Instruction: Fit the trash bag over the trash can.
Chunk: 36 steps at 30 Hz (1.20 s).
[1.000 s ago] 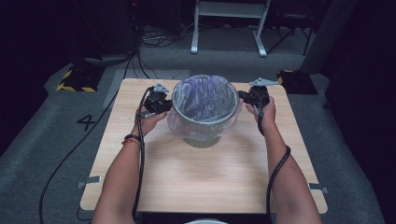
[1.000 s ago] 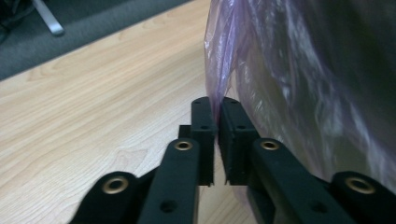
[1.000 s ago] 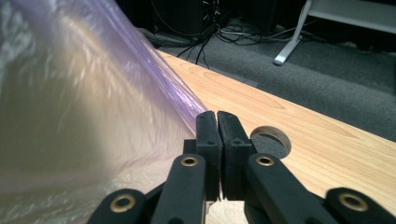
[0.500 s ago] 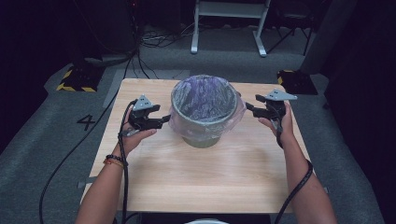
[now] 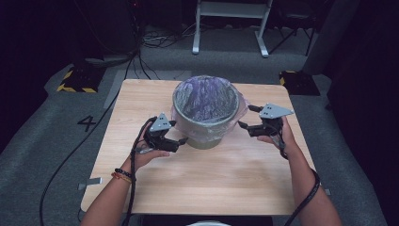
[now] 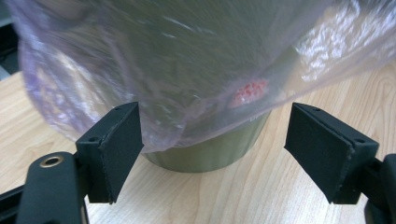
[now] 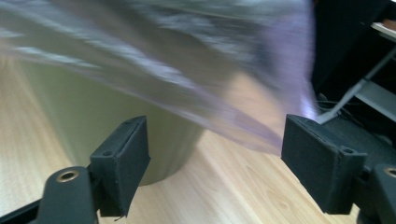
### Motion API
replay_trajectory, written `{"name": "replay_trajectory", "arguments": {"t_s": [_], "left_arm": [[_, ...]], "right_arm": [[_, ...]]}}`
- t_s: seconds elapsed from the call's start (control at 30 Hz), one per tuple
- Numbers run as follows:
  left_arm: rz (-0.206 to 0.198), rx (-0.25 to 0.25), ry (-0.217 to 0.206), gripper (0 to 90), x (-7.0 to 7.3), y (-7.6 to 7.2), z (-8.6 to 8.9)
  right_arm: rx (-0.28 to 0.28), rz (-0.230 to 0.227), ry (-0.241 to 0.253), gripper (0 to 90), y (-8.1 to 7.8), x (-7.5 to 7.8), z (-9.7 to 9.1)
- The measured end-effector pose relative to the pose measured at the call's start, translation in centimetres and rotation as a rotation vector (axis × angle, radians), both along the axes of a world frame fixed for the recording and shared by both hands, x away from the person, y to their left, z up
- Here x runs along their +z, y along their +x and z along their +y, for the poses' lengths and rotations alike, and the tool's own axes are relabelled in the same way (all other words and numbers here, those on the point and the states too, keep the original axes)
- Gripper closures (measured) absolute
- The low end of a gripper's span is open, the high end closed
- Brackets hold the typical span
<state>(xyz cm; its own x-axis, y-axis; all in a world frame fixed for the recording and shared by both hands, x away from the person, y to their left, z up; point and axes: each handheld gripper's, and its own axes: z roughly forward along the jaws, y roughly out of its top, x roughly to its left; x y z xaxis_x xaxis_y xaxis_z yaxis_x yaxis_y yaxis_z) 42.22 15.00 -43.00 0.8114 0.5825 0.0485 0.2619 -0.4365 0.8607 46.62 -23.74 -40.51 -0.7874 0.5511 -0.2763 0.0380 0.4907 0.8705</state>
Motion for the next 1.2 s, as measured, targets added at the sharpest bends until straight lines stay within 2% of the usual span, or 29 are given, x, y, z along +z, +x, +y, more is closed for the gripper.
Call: {"name": "replay_trajectory", "arguments": {"t_s": [0.07,0.1,0.13,0.17,0.2,0.23,0.27,0.3,0.33,0.37,0.4,0.47,0.5,0.53,0.6,0.63,0.67,0.7,0.77,0.8,0.97,1.0,1.07,1.2], "left_arm": [[0.005,0.005,-0.007,25.1,-0.1,0.2,-0.2],[0.005,0.005,-0.007,28.3,-0.1,0.2,-0.2],[0.006,0.015,0.001,32.6,0.0,0.6,-0.2],[0.006,0.015,0.001,39.1,0.0,0.6,-0.2],[0.009,0.016,0.006,39.1,0.0,0.8,-0.2],[0.015,0.031,0.016,50.0,0.0,1.3,0.0],[0.015,0.031,0.016,55.8,0.0,1.3,0.0],[0.011,0.021,0.019,63.1,-0.1,1.5,0.2],[0.010,0.025,0.025,68.5,-0.2,1.6,0.2],[0.010,0.025,0.025,74.9,-0.2,1.6,0.2],[0.008,0.017,0.020,80.3,-0.4,1.7,0.5],[0.012,0.012,0.014,88.7,-0.5,1.7,0.6],[0.015,0.006,0.014,89.6,-0.7,1.7,0.6],[0.015,0.006,0.014,89.8,-0.7,1.7,0.6],[0.011,0.007,0.045,89.8,-0.8,1.7,0.4],[0.011,0.009,0.055,89.8,-0.9,1.6,0.3],[0.012,0.004,0.059,89.8,-1.1,1.6,0.3],[0.014,0.003,0.070,89.8,-1.3,1.5,0.2],[0.013,0.002,0.073,89.7,-1.4,1.5,0.1],[0.012,0.003,0.088,89.7,-1.6,1.5,-0.1],[0.027,-0.011,0.116,89.7,-2.4,1.4,-0.4],[0.035,-0.014,0.141,89.7,-2.8,1.3,-0.5],[0.038,-0.016,0.144,89.7,-2.9,1.4,-0.5],[0.064,-0.015,0.171,89.7,-3.3,1.4,-0.4]], "right_arm": [[0.005,-0.020,-0.033,23.8,-0.4,-0.2,0.9],[0.005,-0.020,-0.033,23.8,-0.4,-0.2,0.9],[-0.029,-0.043,-0.036,32.1,-0.5,-0.3,1.5],[-0.029,-0.043,-0.036,32.1,-0.5,-0.3,1.5],[-0.043,-0.050,-0.032,39.0,-0.4,-0.3,1.7],[-0.049,-0.061,-0.030,58.7,-0.3,-0.2,1.8],[-0.049,-0.061,-0.030,58.7,-0.3,-0.2,1.8],[-0.055,-0.053,-0.011,73.9,-0.2,-0.2,1.7],[-0.046,-0.051,0.000,78.4,-0.2,-0.2,1.7],[-0.046,-0.051,0.000,78.4,-0.2,-0.2,1.7],[-0.042,-0.041,0.016,88.2,-0.2,-0.4,1.7],[-0.029,-0.026,0.012,90.0,-0.2,-0.8,1.8],[-0.028,-0.022,0.003,90.0,-0.3,-1.1,1.8],[-0.028,-0.022,0.003,90.0,-0.3,-1.1,1.8],[-0.017,0.000,0.001,90.0,-0.4,-1.7,1.8],[-0.019,0.016,-0.008,90.0,-0.5,-2.5,1.7],[-0.019,0.016,-0.008,90.0,-0.5,-2.5,1.7],[-0.009,0.047,0.020,90.0,-0.6,-3.3,1.4],[-0.008,0.056,0.024,90.0,-0.7,-3.6,1.3],[-0.012,0.070,0.028,90.0,-0.7,-4.1,1.3],[-0.001,0.100,0.012,90.0,-1.0,-5.3,1.4],[-0.001,0.108,0.009,90.0,-1.0,-5.6,1.4],[-0.003,0.119,0.006,90.0,-1.0,-5.9,1.3],[-0.018,0.159,-0.033,90.0,-0.9,-6.7,1.1]]}}
